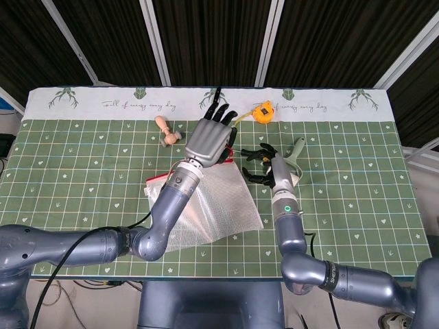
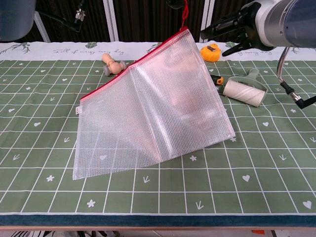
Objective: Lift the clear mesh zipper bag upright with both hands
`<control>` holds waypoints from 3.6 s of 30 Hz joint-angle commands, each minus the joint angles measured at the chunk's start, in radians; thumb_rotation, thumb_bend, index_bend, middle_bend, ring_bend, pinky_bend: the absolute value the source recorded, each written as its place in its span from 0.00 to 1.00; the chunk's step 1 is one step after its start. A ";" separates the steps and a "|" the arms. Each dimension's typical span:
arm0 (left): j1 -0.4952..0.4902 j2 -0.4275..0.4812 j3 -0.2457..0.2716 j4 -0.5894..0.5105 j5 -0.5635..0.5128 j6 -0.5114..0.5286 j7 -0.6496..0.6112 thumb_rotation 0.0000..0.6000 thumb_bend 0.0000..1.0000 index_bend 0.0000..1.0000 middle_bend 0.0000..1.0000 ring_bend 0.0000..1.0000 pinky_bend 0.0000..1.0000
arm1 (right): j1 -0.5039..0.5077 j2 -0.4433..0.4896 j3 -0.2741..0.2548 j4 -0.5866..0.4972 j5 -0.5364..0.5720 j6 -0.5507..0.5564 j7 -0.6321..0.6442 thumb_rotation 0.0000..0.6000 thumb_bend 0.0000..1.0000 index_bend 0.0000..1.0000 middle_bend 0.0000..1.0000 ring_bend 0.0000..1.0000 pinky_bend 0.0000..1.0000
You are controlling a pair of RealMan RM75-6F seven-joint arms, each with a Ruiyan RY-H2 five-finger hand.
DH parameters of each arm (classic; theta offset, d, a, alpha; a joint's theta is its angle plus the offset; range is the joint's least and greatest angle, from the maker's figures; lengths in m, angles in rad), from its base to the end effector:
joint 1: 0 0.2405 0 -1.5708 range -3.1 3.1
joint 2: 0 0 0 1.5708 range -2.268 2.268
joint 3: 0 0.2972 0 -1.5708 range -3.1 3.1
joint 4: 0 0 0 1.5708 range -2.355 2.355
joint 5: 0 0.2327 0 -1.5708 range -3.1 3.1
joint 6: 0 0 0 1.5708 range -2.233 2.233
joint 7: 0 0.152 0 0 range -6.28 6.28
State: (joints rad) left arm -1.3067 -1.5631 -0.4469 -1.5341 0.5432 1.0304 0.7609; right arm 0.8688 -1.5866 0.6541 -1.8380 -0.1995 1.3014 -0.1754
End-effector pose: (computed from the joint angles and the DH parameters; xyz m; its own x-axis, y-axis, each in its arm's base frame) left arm 0.0764 0.4578 -0.0036 0.4407 0.0496 0.8963 0.8074 -0.4582 -0.3717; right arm -0.0749 -0.4082 0.0133 -0.5715 -0.1425 0.8081 -0.7985 0.3236 -0.5076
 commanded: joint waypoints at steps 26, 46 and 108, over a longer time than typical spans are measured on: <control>-0.027 0.012 0.029 0.006 -0.016 0.012 -0.018 1.00 0.38 0.61 0.16 0.00 0.00 | 0.037 -0.058 0.041 0.073 0.044 -0.029 -0.007 1.00 0.44 0.52 0.15 0.04 0.23; -0.040 0.012 0.039 0.006 -0.021 0.019 -0.024 1.00 0.38 0.61 0.16 0.00 0.00 | 0.053 -0.076 0.061 0.093 0.060 -0.048 -0.008 1.00 0.45 0.52 0.15 0.04 0.23; 0.032 0.077 0.096 -0.070 -0.015 0.058 -0.062 1.00 0.38 0.62 0.16 0.00 0.00 | 0.049 -0.043 0.155 0.011 0.119 -0.029 0.045 1.00 0.59 0.66 0.22 0.04 0.23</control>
State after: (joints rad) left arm -1.2755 -1.4870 -0.3515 -1.6032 0.5283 1.0876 0.6990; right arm 0.9178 -1.6310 0.8050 -1.8249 -0.0842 1.2705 -0.1338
